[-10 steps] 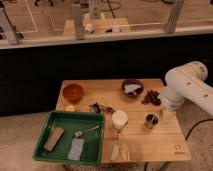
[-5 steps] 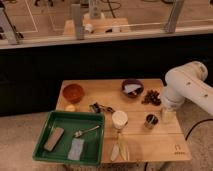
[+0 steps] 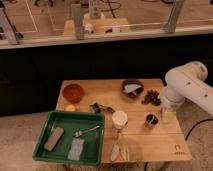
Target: Place banana in table surface
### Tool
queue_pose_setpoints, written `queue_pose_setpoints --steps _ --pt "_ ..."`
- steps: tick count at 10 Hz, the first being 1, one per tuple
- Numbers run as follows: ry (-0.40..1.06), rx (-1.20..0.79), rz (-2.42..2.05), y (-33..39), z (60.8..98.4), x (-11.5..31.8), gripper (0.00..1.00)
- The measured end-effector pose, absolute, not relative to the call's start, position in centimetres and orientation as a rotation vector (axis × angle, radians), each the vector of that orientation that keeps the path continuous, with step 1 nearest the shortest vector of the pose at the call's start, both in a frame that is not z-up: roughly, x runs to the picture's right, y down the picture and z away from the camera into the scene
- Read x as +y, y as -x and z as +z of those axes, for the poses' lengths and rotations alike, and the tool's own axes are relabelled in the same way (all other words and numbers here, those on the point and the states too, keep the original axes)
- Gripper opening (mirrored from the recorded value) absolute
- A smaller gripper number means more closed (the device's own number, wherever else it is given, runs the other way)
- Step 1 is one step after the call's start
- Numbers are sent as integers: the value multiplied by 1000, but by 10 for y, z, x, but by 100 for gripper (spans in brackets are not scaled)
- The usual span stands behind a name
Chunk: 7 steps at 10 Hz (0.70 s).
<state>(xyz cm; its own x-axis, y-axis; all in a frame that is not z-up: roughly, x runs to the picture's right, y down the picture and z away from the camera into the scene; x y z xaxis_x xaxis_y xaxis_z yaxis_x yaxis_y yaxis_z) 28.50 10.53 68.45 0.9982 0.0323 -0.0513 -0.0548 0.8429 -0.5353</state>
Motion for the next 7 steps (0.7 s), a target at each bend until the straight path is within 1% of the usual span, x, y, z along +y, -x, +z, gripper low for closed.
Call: queue_pose_setpoints --steps 4,6,7 --pt "566 35 31 -283 684 106 80" --pt "554 -22 -65 -270 679 114 80" --pt "528 -111 -198 -246 669 125 80"
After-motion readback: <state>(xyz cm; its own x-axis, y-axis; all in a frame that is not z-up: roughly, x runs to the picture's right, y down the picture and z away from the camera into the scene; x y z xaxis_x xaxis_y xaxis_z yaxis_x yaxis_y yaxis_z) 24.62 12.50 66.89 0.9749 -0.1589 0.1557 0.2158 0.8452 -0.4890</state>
